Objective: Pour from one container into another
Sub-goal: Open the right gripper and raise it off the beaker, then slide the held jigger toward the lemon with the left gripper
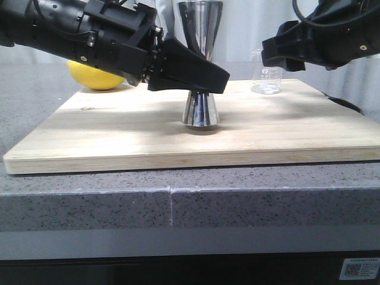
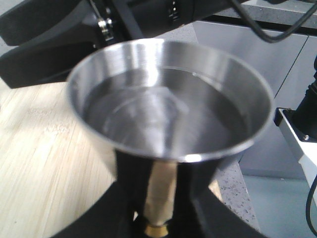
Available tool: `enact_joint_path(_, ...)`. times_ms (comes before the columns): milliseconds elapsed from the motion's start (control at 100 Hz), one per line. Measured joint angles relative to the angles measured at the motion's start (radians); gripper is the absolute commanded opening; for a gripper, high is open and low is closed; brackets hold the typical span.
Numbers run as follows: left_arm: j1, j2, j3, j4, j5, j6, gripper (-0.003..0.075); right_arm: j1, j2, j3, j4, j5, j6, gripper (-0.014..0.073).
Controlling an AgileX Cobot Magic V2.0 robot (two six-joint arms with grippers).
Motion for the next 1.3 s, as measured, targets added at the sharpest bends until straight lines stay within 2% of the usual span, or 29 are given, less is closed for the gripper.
enact_joint_path(260, 0.000, 0.000, 0.000, 0.000, 0.000, -0.001, -0.0011, 0.002, -0.096, 0.002, 0.000, 0.134, 0.000, 0.0379)
enact_joint_path(870, 0.000, 0.000, -0.033, 0.008, 0.000, -0.002, -0.0011, 0.002, -0.483, 0.008, 0.000, 0.363, 0.000, 0.0379)
enact_joint_path(1140, 0.000, 0.000, -0.054, 0.022, -0.002, 0.000, -0.0011, 0.002, -0.538, 0.008, 0.000, 0.469, 0.000, 0.0379)
enact_joint_path(1300, 0.035, 0.000, -0.054, 0.024, -0.002, 0.001, -0.0011, 0.002, -0.538, 0.008, 0.000, 0.494, 0.000, 0.0379)
